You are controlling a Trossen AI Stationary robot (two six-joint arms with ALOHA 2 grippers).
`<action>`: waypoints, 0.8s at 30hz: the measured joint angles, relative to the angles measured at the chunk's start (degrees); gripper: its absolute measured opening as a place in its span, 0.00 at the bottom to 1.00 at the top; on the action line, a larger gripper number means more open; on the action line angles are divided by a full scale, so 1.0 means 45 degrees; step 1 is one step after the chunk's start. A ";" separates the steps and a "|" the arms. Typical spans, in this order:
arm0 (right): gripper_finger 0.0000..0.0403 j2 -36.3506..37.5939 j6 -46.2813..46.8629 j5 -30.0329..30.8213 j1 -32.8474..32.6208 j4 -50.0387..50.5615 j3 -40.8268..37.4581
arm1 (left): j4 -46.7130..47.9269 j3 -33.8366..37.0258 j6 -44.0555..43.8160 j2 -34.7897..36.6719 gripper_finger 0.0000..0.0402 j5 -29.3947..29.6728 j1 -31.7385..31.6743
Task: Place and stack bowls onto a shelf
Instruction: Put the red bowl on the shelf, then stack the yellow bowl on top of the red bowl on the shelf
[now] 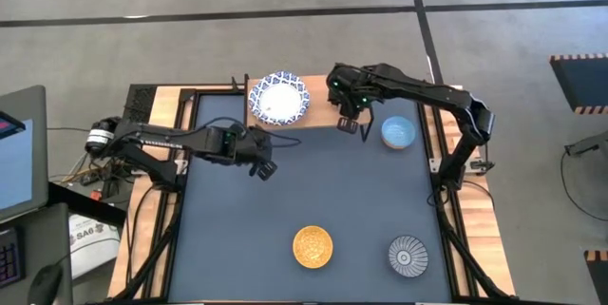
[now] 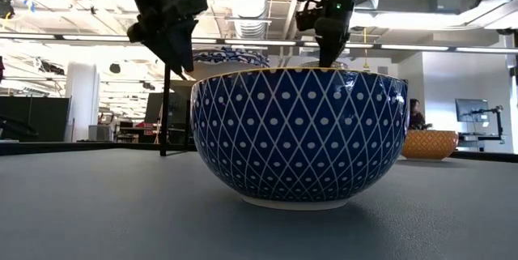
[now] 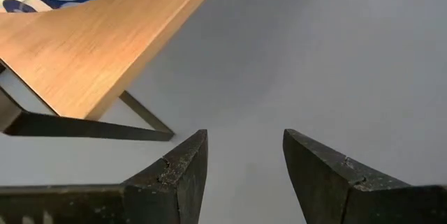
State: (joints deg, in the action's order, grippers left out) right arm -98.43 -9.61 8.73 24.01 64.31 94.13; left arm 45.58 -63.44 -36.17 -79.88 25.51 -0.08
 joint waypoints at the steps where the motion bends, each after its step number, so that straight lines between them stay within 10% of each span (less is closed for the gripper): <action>1: 0.35 0.0109 0.0089 -0.0010 0.0019 0.0000 -0.0005 | -0.0010 0.0000 0.0072 0.0000 0.43 -0.0099 -0.0087; 13: 0.46 0.2773 0.3618 -0.0693 -0.0252 -0.1022 -0.0174 | -0.0009 0.0000 0.0608 0.0000 0.43 -0.0215 0.0179; 24: 0.46 0.6145 1.0196 -0.0445 -0.3606 -0.4642 -0.5462 | -0.3628 0.3204 -0.0362 0.0160 0.43 -0.1313 0.1719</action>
State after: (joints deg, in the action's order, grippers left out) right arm -70.78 36.27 6.73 7.78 43.42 69.55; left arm 29.26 -49.02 -37.80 -79.15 19.60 7.65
